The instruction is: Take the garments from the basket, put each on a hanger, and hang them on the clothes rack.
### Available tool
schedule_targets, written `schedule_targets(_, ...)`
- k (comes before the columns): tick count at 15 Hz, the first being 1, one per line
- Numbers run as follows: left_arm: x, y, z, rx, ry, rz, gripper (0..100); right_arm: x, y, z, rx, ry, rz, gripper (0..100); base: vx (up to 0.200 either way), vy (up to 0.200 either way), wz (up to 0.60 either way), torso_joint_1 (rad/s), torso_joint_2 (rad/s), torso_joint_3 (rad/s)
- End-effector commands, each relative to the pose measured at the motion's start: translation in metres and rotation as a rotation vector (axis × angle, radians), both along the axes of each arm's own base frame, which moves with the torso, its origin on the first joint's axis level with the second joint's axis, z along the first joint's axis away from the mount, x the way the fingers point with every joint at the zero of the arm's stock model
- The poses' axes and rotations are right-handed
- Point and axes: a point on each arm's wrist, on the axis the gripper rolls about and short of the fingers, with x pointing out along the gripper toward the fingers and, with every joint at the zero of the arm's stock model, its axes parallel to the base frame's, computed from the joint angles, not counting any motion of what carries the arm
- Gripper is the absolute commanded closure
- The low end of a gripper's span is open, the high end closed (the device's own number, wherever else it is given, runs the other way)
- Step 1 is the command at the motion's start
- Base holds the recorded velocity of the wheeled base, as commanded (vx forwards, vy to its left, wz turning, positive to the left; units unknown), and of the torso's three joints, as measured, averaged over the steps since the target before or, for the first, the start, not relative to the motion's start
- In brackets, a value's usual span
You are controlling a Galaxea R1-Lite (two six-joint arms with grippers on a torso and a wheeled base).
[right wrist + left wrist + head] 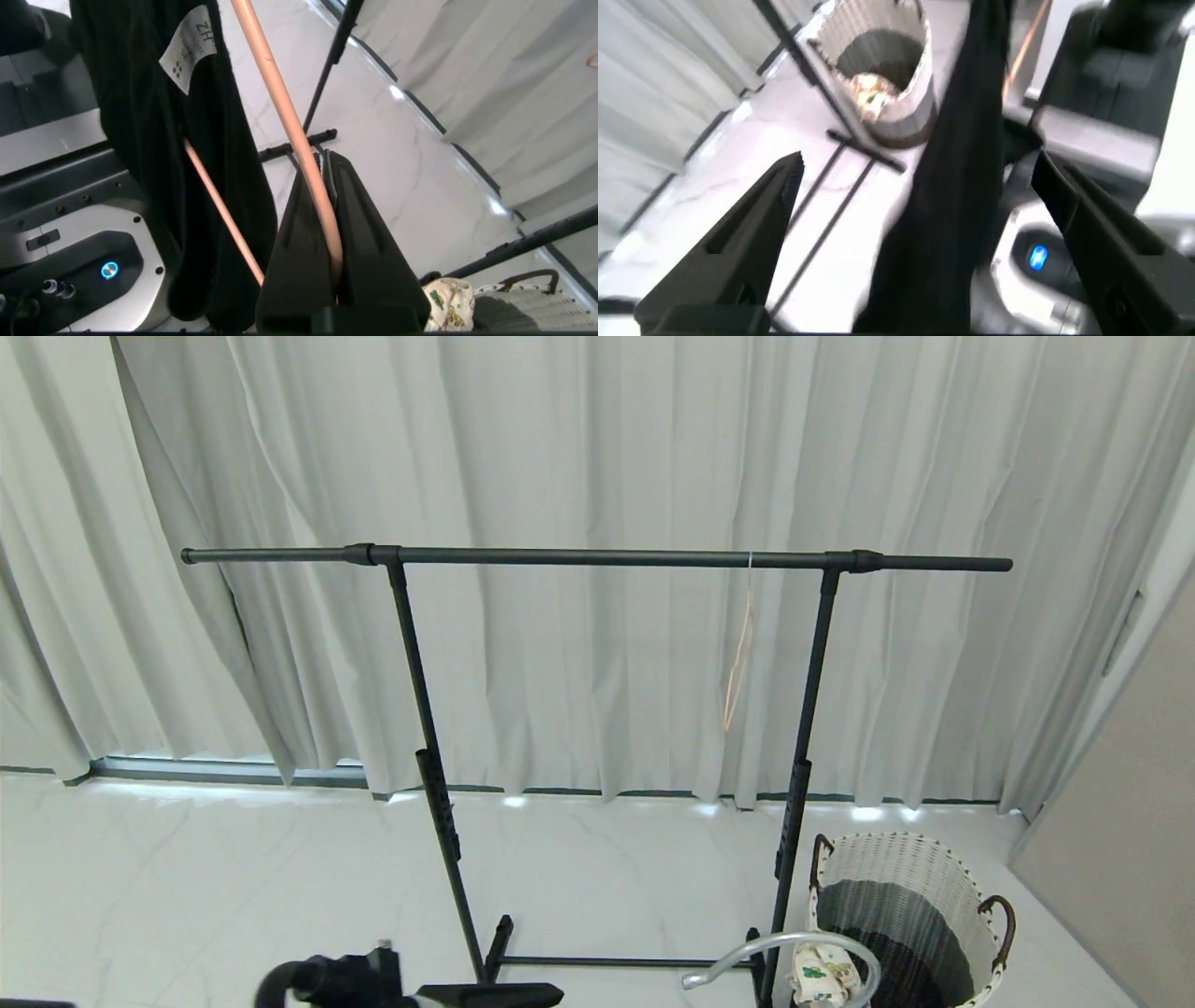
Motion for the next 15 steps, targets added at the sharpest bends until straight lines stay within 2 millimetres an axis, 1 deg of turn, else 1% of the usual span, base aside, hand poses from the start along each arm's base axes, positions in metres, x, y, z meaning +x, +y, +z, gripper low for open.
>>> schedule_targets(1,0.011,-0.027,-0.016,0.040,0.036,0.012,0,-0.001,0.000,0.000,0.000,0.000,0.008,100,0.000,0.000,0.00,0.000,0.00,0.000)
schedule_targets(3,0.010,-0.026,-0.025,0.073,0.046,0.006,0,-0.001,-0.001,0.001,0.009,-0.003,0.008,100,0.000,0.000,0.00,0.000,0.00,0.000)
schedule_targets(5,0.009,-0.023,-0.027,0.077,0.053,-0.009,0,-0.001,-0.001,0.002,0.012,-0.004,0.008,100,0.000,0.000,0.00,0.000,0.00,0.000)
schedule_targets(6,0.008,-0.022,-0.028,0.080,0.054,-0.009,100,-0.001,-0.001,0.002,0.012,-0.004,0.008,100,0.000,0.000,0.00,0.000,0.00,0.000)
schedule_targets(12,0.008,-0.021,-0.028,0.080,0.052,-0.006,100,-0.002,-0.004,0.003,0.024,-0.007,0.008,100,0.000,0.000,0.00,0.000,0.00,0.000)
schedule_targets(14,0.008,-0.021,-0.029,0.083,0.050,-0.001,100,-0.003,-0.006,0.001,0.015,-0.006,0.008,100,0.000,0.000,0.00,0.000,0.00,0.000)
schedule_targets(15,0.008,-0.021,-0.028,0.083,0.046,0.004,100,-0.003,-0.006,0.000,0.014,-0.006,0.008,0,0.000,0.000,0.00,0.000,0.00,0.000)
